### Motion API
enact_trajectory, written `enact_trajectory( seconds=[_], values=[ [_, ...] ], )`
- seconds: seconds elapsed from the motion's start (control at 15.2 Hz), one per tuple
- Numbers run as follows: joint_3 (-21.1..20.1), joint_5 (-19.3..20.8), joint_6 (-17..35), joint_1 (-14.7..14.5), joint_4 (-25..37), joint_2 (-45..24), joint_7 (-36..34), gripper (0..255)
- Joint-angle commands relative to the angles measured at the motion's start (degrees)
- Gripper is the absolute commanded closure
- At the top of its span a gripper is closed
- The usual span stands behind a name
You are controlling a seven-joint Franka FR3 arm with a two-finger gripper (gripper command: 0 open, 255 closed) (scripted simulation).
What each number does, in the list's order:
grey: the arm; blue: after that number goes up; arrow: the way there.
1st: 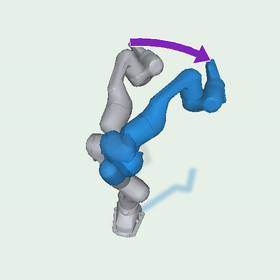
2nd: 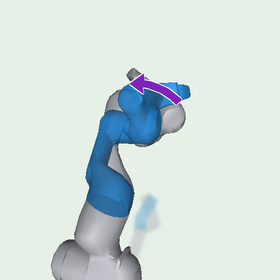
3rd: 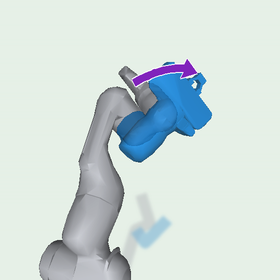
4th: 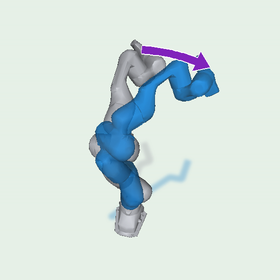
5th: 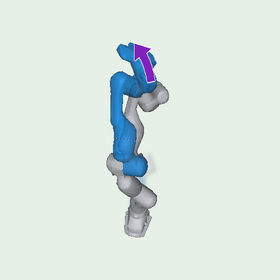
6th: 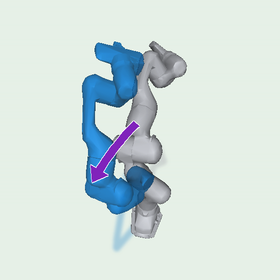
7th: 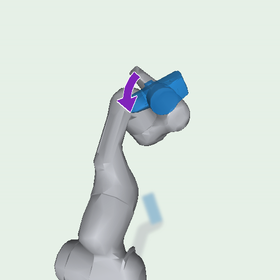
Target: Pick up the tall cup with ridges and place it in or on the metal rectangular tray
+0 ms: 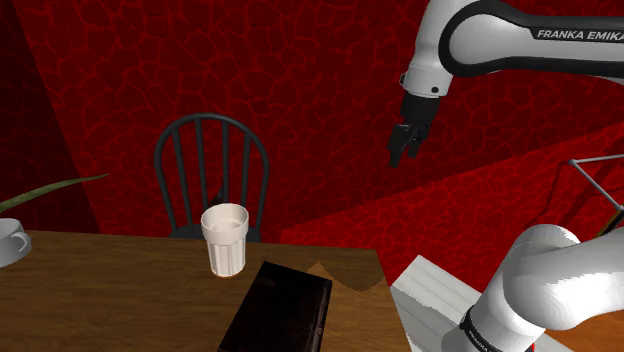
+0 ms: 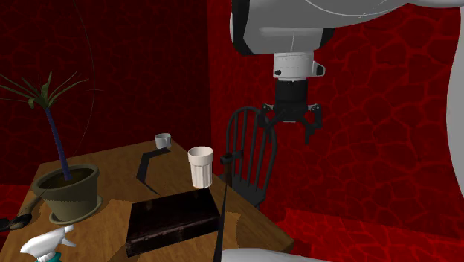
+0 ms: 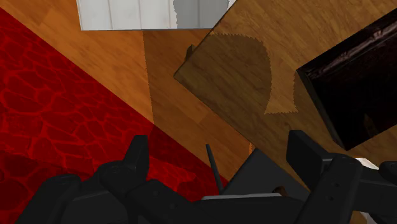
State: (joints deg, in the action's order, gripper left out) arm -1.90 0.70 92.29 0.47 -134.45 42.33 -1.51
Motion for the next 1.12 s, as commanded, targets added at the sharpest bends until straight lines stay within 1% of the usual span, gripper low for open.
enact_trajectory(
  seconds=[0.0, 0.33, 0.59, 0.86, 1.06],
  values=[
    [0.0, 0.0, 0.0, 0.0, 0.0, 0.0, 0.0, 0],
    [-5.3, -2.4, 5.2, -1.7, 1.1, -6.1, -5.6, 0],
    [-9.6, -3.4, 9.1, -2.8, 3.3, -11.9, -10.1, 0],
    [-13.6, -3.3, 12.6, -3.5, 6.6, -18.6, -14.8, 0],
    [-16.6, -2.4, 14.8, -3.9, 9.8, -24.0, -18.5, 0]
  ],
)
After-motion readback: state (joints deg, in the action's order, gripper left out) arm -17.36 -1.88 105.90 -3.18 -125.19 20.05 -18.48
